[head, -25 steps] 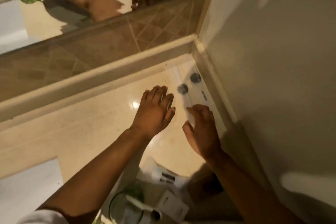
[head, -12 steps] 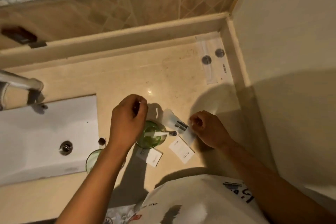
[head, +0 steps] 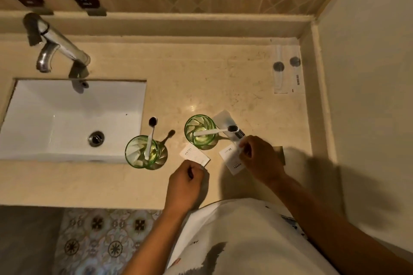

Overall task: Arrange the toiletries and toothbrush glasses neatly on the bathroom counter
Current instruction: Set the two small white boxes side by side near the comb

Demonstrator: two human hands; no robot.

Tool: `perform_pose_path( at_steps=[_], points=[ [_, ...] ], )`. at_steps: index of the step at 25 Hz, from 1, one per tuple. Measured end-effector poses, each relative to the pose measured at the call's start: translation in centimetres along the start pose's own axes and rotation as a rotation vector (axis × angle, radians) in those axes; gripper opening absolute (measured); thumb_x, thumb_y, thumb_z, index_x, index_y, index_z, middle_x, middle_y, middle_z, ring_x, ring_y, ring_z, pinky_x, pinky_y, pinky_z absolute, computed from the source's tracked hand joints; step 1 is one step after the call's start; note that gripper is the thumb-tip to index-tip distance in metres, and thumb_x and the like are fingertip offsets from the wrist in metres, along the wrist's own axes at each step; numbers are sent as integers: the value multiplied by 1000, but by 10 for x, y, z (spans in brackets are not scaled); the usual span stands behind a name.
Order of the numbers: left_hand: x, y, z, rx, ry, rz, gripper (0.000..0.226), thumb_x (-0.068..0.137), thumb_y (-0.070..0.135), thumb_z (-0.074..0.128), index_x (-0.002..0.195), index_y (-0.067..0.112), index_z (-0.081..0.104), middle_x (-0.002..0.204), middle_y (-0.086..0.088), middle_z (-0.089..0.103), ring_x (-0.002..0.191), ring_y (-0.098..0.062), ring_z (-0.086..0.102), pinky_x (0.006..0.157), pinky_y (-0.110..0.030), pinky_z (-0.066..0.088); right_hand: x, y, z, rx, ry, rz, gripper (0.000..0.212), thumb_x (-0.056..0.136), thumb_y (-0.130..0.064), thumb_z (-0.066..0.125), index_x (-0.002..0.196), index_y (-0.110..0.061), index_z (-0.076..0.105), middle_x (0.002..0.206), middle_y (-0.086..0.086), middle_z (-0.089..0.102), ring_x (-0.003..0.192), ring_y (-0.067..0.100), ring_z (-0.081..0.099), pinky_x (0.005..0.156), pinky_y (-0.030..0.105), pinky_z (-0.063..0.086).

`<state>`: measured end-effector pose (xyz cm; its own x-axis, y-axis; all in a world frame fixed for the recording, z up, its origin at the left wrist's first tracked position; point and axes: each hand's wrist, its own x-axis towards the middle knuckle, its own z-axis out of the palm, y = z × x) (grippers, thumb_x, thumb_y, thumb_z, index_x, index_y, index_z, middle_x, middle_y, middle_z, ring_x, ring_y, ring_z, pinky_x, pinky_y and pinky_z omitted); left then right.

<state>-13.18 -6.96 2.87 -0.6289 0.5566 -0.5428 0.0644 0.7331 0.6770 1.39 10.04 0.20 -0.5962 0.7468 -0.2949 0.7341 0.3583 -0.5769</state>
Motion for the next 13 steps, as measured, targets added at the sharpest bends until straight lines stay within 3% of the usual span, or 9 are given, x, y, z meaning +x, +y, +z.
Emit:
perform_pose_path(
  at_steps=[2,5,9,11,13],
  points=[
    [3,-3,8,72,-45,30,9,94,20,58,94,22,67,88,7,71,84,-16,64,73,-29,49,-7,-2,10,-87,-33,-24,29,89,-26,71,115,-16,63,113,5,69,102,22,67,88,34,57],
    [8,3,20,133,-190,84,25,93,26,53,109,24,72,102,3,73,94,-18,65,87,-31,51,-15,-6,23,-257,-51,-15,44,87,-35,69,127,-17,57,122,7,65,111,24,61,99,39,49],
    [13,18,42,76,-334,58,16,84,21,54,77,33,62,77,-11,64,81,-33,61,81,-56,51,-19,-1,30,-264,-66,6,55,83,-33,74,129,-13,52,127,15,55,113,30,58,98,42,50],
    [13,30,45,39,-322,37,24,89,13,59,96,32,72,84,-2,66,88,-28,62,83,-40,50,-19,1,29,-199,-94,28,60,81,-31,75,133,-14,48,130,15,52,119,30,54,102,41,46],
    [13,33,47,11,-288,-2,22,91,9,60,105,21,72,91,2,67,90,-22,62,87,-35,50,-19,3,29,-112,-120,91,60,83,-29,73,136,-14,47,132,12,54,124,28,50,105,38,41]
  ],
)
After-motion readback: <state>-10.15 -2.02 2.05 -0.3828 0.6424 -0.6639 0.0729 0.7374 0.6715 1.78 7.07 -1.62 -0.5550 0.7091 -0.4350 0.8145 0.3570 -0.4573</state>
